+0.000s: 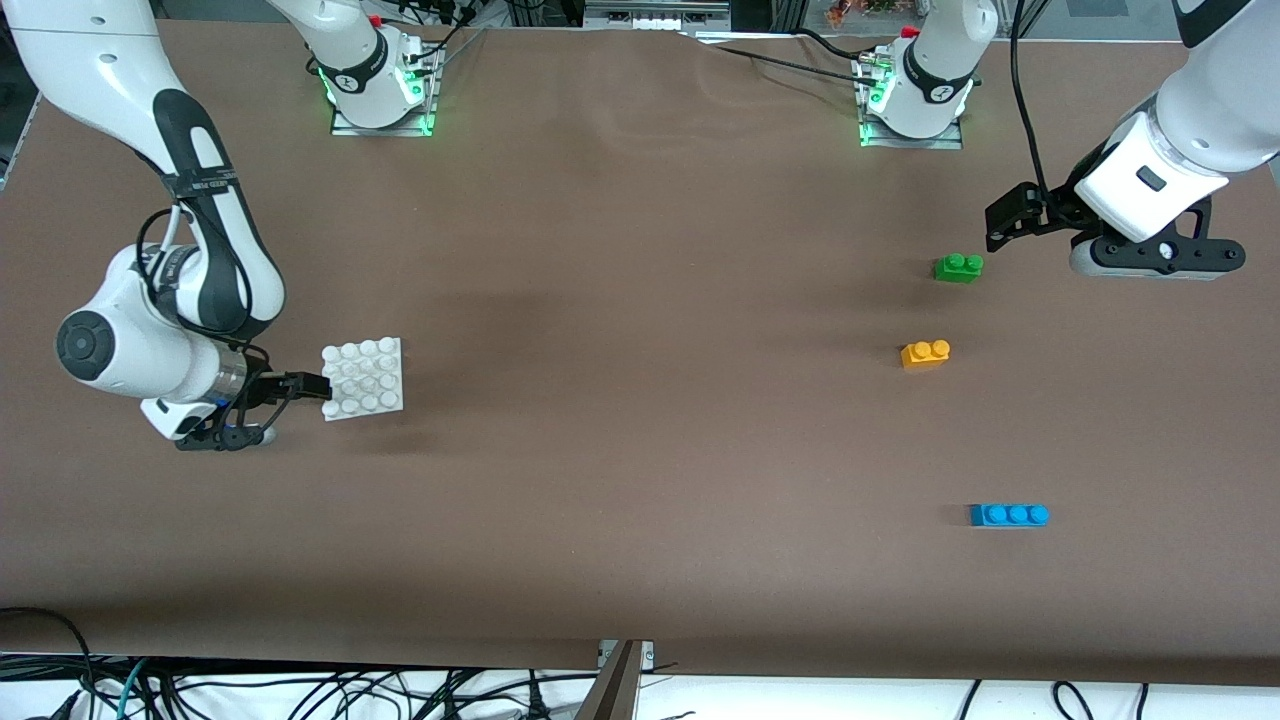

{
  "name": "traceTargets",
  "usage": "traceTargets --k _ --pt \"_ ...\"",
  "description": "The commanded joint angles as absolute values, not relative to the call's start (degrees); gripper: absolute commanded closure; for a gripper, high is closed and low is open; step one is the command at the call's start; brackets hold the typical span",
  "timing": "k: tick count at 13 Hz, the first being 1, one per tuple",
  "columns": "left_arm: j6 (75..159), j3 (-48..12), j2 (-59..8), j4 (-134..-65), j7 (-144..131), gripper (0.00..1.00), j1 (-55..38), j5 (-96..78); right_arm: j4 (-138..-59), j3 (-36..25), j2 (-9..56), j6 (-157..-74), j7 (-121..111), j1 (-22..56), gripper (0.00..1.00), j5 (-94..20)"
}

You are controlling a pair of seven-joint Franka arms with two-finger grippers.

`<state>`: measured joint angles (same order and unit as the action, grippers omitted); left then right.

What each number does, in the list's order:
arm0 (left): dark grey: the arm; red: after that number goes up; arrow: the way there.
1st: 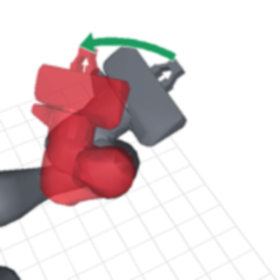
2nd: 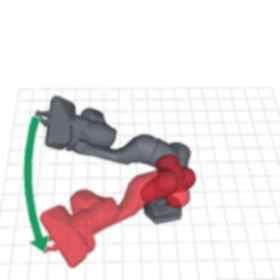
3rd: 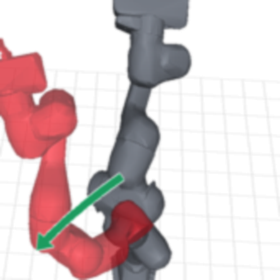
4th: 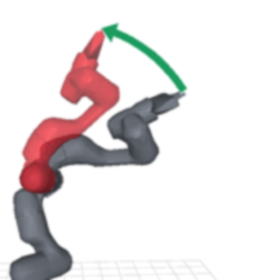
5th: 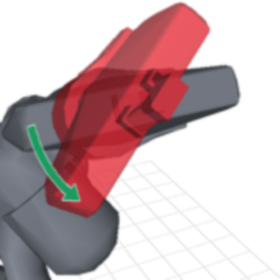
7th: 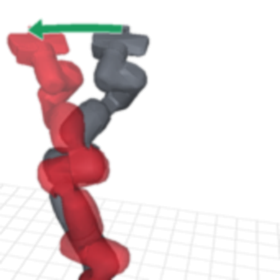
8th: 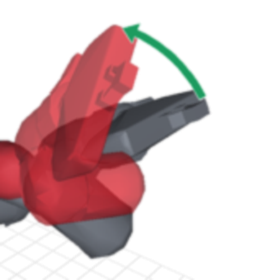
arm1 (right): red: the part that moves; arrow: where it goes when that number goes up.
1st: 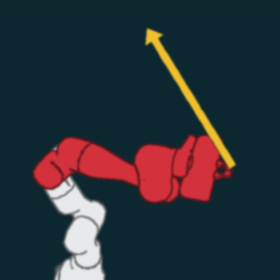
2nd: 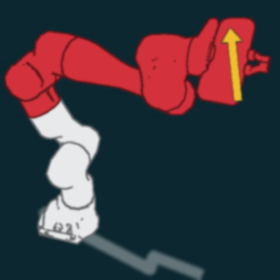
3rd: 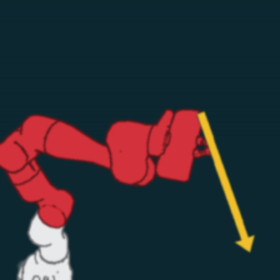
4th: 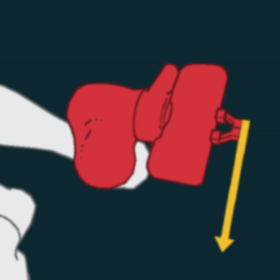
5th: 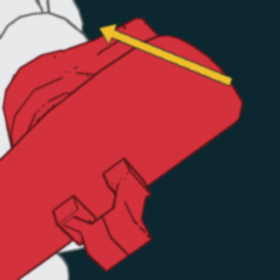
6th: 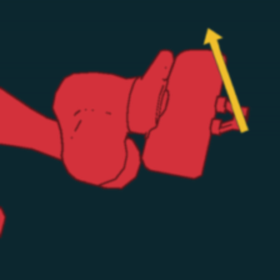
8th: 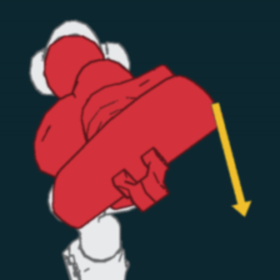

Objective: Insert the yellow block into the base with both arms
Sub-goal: 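Move the right gripper down to the white base plate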

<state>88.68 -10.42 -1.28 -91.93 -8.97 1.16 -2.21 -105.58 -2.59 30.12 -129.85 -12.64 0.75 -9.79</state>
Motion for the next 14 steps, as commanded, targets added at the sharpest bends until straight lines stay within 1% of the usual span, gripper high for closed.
traceTargets --k 1,4,14 --pt "88.2 -10.5 -1.1 -91.7 -9.6 0.0 1.2 -1.4 -109.8 -2.3 28.7 -133.3 -15.1 0.4 0.0 -13.4" --pt "88.2 -10.4 -1.1 -91.8 -9.6 0.0 1.2 -1.5 -111.2 -2.3 30.1 -136.3 -20.3 0.2 0.0 -17.1" --pt "88.2 -10.4 -1.1 -91.6 -9.6 0.0 1.2 -1.5 -111.7 -2.4 32.1 -135.7 -22.5 0.2 0.0 -18.2"
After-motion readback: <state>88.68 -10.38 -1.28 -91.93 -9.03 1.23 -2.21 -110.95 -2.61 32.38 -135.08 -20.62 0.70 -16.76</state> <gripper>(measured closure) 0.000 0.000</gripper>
